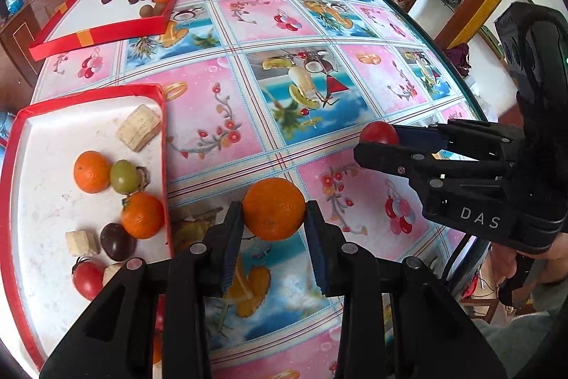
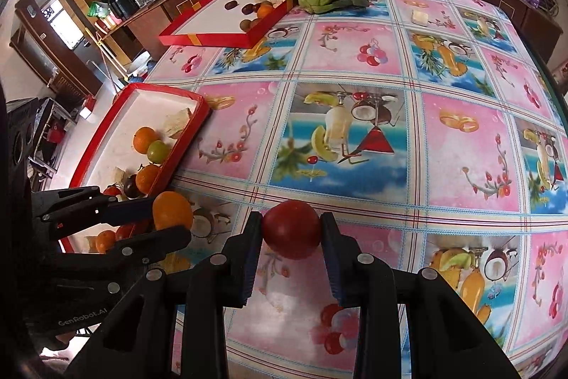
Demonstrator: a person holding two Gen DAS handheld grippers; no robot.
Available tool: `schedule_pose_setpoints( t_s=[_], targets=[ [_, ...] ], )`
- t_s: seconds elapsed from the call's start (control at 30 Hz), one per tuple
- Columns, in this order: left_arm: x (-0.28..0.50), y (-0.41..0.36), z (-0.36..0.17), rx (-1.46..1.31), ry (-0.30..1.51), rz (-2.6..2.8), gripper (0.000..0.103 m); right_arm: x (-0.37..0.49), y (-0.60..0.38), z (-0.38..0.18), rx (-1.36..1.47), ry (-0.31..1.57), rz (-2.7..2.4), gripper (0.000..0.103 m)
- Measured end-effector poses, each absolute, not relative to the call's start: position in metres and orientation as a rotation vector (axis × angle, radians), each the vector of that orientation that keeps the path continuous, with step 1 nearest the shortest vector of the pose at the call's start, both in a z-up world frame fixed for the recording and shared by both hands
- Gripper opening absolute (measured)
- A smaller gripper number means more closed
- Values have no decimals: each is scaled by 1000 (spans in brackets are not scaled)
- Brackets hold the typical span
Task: Organize fruits
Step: 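Carry the orange and tomato over the large red tray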
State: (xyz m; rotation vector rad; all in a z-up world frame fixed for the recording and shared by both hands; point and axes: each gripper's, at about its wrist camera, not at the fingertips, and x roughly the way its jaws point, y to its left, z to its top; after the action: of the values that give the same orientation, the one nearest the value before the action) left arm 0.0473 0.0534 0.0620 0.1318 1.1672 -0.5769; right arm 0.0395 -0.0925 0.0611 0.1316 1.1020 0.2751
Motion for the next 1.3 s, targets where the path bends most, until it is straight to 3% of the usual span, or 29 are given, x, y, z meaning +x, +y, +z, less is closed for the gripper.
schedule_pose_setpoints(
  t_s=[0.53,1.3],
  targets=[
    [35,91,72,96,1151,-525,32,33,-46,68,90,1103,365,34],
    [35,230,80,-87,1133,-263,32,36,11,74,50,1108,489,33]
  ],
)
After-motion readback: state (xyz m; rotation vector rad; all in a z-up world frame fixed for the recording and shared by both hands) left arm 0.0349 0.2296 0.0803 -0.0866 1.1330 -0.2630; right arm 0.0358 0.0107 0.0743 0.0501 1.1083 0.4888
